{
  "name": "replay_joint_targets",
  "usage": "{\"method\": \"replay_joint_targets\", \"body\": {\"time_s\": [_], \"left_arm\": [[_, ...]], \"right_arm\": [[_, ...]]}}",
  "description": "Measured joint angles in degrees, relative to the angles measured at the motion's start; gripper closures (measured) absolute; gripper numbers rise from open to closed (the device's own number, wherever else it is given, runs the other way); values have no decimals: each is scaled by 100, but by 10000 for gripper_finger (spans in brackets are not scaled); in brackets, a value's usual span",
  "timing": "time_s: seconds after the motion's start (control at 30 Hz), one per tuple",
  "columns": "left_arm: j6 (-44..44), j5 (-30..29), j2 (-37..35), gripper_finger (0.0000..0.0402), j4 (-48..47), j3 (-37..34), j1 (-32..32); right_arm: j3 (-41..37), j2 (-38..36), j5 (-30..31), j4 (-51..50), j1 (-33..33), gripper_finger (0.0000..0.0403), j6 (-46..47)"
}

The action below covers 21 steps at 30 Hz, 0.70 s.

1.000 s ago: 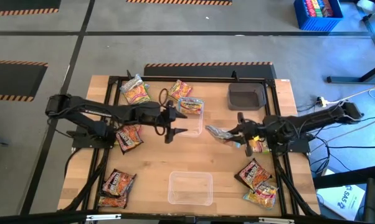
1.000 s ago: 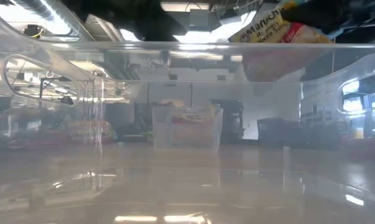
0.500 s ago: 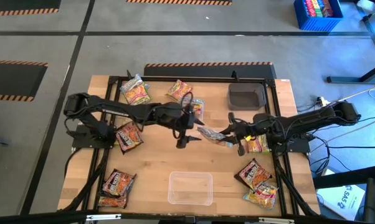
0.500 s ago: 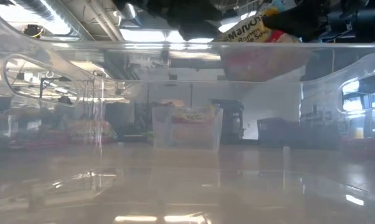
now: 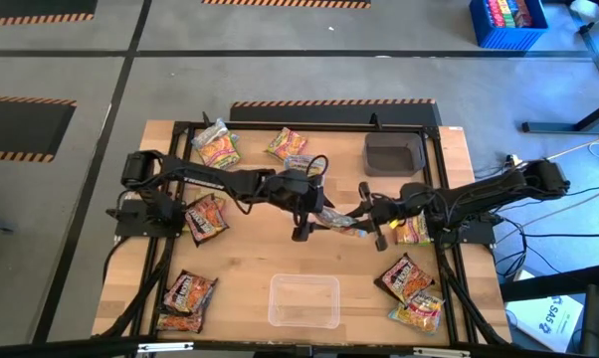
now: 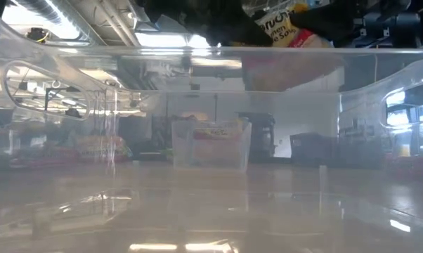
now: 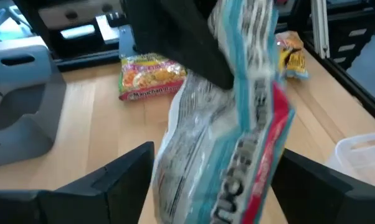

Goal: Sort Maruchan noodles
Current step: Put the middle blue noodle pack into the top transparent bin

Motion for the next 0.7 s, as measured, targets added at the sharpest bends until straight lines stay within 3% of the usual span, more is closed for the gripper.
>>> {"method": "replay_joint_targets", "body": {"time_s": [0.4, 0.5, 0.7], "left_arm": [[-105, 15, -19, 261, -10, 0, -2], [-105, 0, -32, 280, -79, 0, 15], [-47, -233, -174, 297, -543, -11, 31]], "right_arm": [[0, 150, 157, 384, 0, 351, -4], [0, 150, 131, 412, 0, 316, 7], [2, -20, 407, 271, 0, 206, -13]]}}
